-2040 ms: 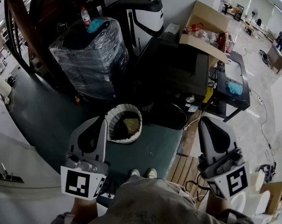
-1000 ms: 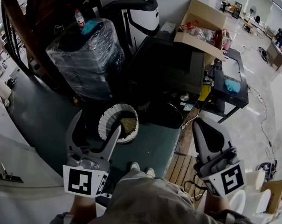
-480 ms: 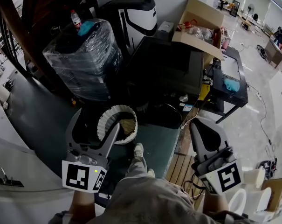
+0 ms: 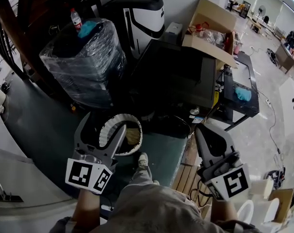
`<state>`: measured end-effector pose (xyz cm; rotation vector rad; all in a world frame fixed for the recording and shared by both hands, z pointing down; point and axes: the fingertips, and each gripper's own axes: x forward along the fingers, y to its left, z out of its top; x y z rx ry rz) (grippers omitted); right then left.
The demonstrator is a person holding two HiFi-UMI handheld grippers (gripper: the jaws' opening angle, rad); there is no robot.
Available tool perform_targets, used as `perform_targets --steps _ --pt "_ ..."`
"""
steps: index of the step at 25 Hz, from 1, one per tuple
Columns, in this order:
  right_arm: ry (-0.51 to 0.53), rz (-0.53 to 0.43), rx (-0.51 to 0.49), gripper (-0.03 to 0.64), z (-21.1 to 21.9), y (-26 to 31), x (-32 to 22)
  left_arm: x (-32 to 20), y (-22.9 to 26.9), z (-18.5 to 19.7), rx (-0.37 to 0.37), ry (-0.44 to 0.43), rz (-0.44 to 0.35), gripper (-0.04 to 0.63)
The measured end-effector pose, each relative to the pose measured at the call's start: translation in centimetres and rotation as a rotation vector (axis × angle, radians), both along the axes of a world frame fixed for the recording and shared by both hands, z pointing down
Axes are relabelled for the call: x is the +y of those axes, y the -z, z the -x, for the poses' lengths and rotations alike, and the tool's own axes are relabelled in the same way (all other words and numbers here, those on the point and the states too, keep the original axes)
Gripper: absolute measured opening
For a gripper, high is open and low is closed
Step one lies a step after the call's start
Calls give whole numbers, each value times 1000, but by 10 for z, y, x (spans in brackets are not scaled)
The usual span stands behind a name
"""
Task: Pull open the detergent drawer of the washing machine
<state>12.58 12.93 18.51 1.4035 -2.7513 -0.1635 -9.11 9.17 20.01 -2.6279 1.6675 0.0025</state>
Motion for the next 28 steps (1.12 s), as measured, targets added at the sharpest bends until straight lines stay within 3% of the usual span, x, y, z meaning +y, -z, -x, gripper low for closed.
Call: perform_targets --steps 12,19,28 --pt "21 69 26 31 45 -28 -118 -127 -70 20 139 -60 181 396" --pt "5 131 -13 31 79 -42 -185 -183 -109 28 326 -137 335 403" --pt "8 205 7 31 98 -88 -236 -231 -174 28 461 -197 485 407"
